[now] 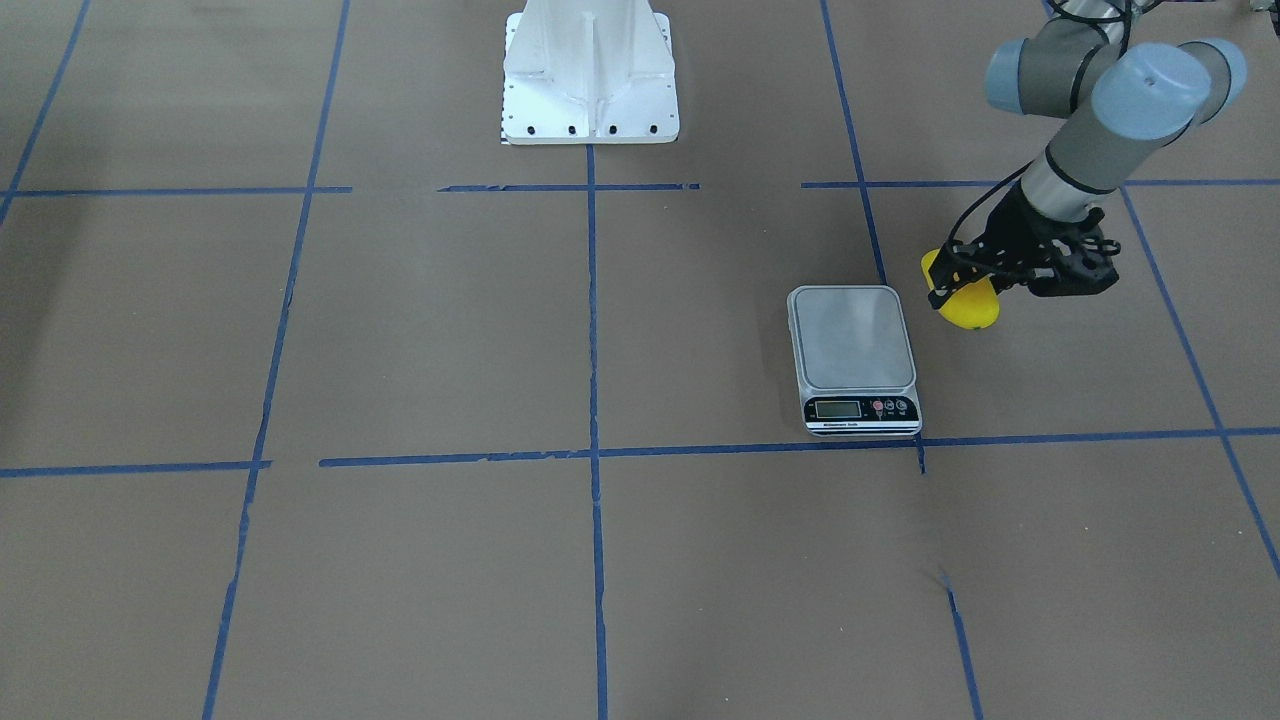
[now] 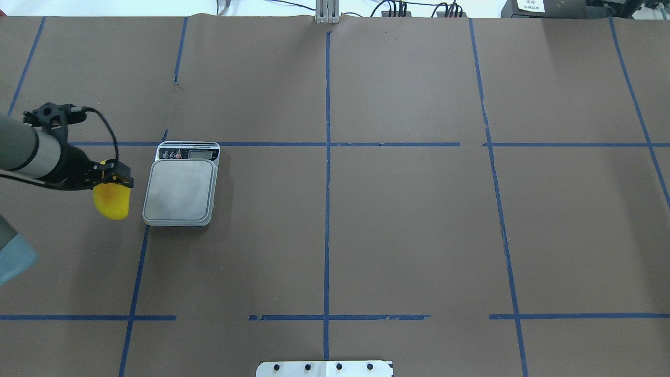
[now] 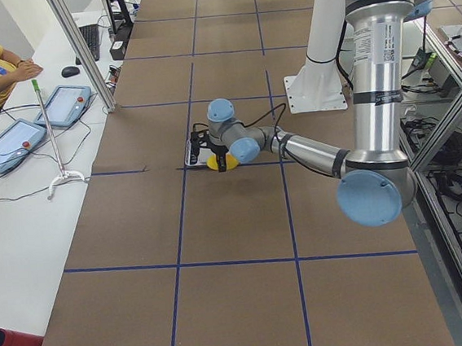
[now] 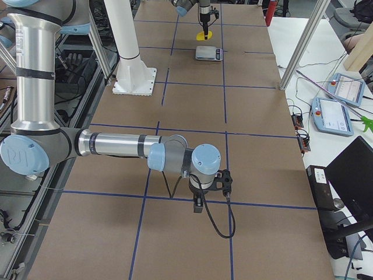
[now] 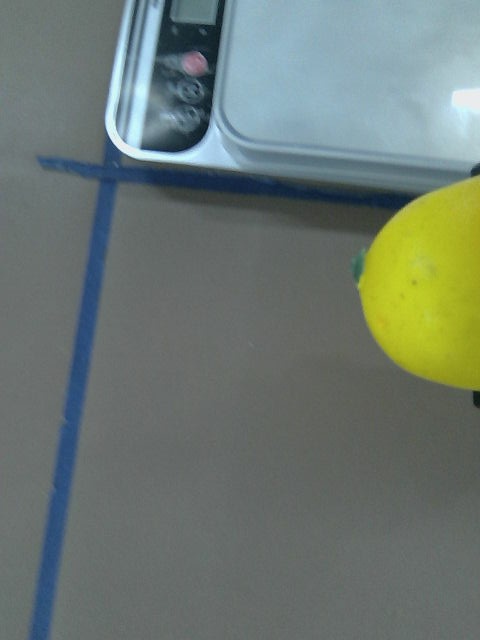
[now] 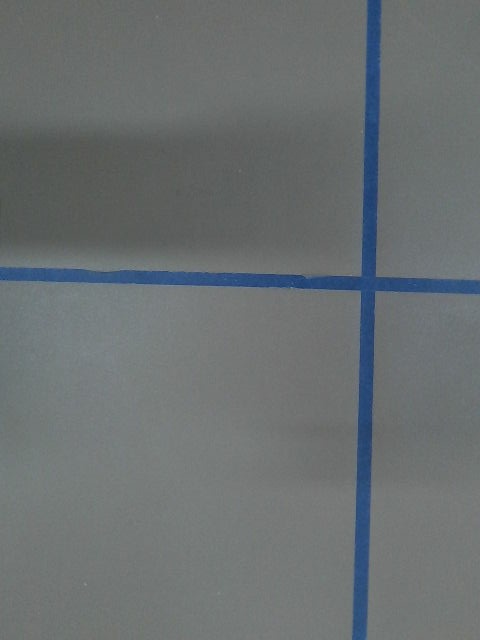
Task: Weigh mango
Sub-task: 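Lift the mango with the left gripper and carry it over the scale, then lower the mango onto the scale pan and open the left gripper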
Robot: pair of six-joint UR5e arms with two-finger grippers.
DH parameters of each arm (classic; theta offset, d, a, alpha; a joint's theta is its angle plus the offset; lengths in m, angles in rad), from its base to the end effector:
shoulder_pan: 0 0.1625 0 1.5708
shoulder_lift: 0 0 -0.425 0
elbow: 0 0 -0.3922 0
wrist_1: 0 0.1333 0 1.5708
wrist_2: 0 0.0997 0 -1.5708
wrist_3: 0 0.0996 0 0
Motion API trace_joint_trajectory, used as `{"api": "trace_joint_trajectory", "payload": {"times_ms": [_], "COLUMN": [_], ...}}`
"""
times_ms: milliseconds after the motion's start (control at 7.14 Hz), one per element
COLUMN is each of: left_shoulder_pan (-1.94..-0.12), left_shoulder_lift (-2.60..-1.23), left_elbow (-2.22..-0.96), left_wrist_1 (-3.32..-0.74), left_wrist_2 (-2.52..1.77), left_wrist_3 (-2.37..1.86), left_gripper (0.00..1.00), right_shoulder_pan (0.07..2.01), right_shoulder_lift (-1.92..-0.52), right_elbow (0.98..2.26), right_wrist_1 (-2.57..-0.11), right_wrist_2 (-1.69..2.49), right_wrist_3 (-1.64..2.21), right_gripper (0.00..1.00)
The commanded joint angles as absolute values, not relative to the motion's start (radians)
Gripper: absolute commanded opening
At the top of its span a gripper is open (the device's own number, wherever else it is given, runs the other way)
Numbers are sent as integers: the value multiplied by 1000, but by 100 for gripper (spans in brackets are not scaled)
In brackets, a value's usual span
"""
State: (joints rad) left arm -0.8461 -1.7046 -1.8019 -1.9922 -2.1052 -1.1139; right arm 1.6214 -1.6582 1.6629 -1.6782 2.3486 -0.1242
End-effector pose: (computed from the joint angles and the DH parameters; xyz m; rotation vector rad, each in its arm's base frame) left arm 0.3055 -0.4696 0.4337 0.0625 0.9161 -0.1515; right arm 0.0859 -0.4432 0.6648 -0.0293 -0.7826 -0.0299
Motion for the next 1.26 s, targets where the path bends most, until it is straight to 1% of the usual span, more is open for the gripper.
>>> {"api": "trace_joint_trajectory", "payload": {"times_ms": [0,700,840,980,1120], "left_shoulder_pan": [-844,-802,-792,-784,-784], "left_shoulder_lift": [-1853,-1913,-1914,-1911,-1913], "left_elbow": [-1749,-1684,-1683,-1683,-1684], "left_wrist_1": [-1876,-1871,-1870,-1871,-1870], "left_wrist_2": [-2102,-2105,-2103,-2099,-2098], "left_wrist_3": [-1115,-1117,-1121,-1135,-1141], "left_gripper": [0,0,7,98,100], "right_shoulder_pan": [1621,1621,1621,1621,1621], "right_shoulder_lift": [-1658,-1658,-1658,-1658,-1658], "right_elbow": [1663,1663,1663,1663,1663], "right_wrist_1": [-1678,-1678,-1678,-1678,-1678], "right_wrist_2": [2349,2349,2349,2349,2349], "right_wrist_3": [-124,-124,-124,-124,-123], "right_gripper": [100,100,100,100,100]}}
